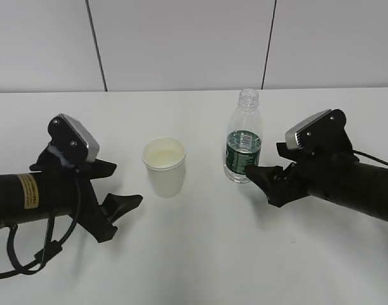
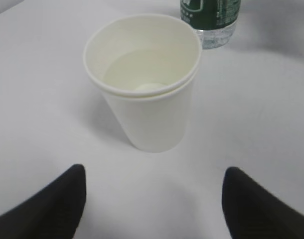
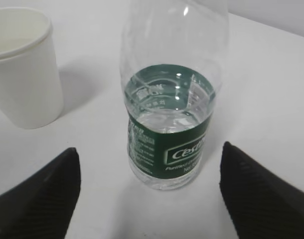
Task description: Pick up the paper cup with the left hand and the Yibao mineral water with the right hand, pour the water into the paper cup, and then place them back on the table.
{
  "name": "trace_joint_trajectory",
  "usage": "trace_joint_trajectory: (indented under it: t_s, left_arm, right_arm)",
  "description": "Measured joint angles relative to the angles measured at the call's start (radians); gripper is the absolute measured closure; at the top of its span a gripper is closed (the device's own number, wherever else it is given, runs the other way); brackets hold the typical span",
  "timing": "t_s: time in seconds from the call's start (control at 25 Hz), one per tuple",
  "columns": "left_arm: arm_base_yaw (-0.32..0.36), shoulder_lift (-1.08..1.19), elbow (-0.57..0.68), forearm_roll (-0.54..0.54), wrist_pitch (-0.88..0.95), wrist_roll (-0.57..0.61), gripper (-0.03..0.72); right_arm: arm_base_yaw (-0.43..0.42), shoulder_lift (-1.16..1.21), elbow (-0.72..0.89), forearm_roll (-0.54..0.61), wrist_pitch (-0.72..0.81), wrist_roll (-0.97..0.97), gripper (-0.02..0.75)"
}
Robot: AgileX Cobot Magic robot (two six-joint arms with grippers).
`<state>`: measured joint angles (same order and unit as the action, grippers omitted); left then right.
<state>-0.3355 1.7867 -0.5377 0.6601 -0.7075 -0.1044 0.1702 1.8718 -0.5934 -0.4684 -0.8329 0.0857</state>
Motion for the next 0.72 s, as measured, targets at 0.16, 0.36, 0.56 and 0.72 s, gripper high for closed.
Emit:
trace_joint_trajectory:
  t_s: [0.16, 0.36, 0.56, 0.72]
  left_arm:
    - [0.000, -0.106, 0.001, 0.010, 0.126, -0.085, 0.143]
    - [0.000, -0.233, -0.007, 0.137, 0.377, -0.251, 0.149]
    - [0.000, -0.327, -0.067, 0.312, 0.555, -0.535, 0.149]
    - [0.000, -0.358, -0.133, 0.357, 0.660, -0.670, 0.155]
  right_arm:
    - [0.000, -0.070, 0.018, 0.000, 0.061, 0.005, 0.106]
    - [0.000, -0.153, 0.020, 0.000, 0.100, 0.035, 0.116]
    - [0.000, -0.225, 0.022, 0.000, 0.157, 0.054, 0.124]
    - [0.000, -0.268, 0.023, -0.004, 0.188, 0.073, 0.126]
